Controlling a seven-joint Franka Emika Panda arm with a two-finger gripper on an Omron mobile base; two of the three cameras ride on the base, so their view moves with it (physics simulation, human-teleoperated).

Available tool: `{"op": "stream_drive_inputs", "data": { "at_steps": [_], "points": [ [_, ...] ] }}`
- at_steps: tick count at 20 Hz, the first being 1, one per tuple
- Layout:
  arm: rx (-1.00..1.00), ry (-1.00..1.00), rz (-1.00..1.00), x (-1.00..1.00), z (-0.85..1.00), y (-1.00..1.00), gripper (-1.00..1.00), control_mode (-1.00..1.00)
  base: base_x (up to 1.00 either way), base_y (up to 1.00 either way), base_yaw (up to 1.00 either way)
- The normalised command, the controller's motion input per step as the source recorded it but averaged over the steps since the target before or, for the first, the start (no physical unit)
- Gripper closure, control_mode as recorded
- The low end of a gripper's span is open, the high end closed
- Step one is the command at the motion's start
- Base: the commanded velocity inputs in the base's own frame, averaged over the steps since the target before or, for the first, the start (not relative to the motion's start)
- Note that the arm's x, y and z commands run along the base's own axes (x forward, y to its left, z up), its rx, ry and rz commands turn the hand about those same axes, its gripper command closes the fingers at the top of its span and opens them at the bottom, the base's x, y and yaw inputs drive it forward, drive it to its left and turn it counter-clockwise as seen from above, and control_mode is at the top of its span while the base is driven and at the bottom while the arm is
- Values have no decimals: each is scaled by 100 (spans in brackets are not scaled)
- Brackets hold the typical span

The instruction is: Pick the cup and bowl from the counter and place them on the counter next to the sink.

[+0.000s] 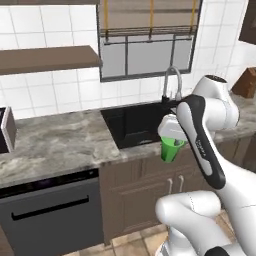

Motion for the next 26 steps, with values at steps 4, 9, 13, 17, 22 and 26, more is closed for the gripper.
{"op": "stream_drive_inputs", "data": {
  "at_steps": [4, 9, 13, 17, 22, 26],
  "points": [
    [0, 0, 0, 0, 0, 0, 100, 100, 97, 54, 1],
    [0, 0, 0, 0, 0, 0, 100, 100, 89, 16, 9],
    [0, 0, 0, 0, 0, 0, 100, 100, 36, 27, 14],
    [0, 0, 0, 0, 0, 0, 100, 100, 0, 46, 16],
    [0, 0, 0, 0, 0, 0, 100, 100, 0, 27, 11],
    [0, 0, 0, 0, 0, 0, 100, 100, 0, 0, 0]
  ]
}}
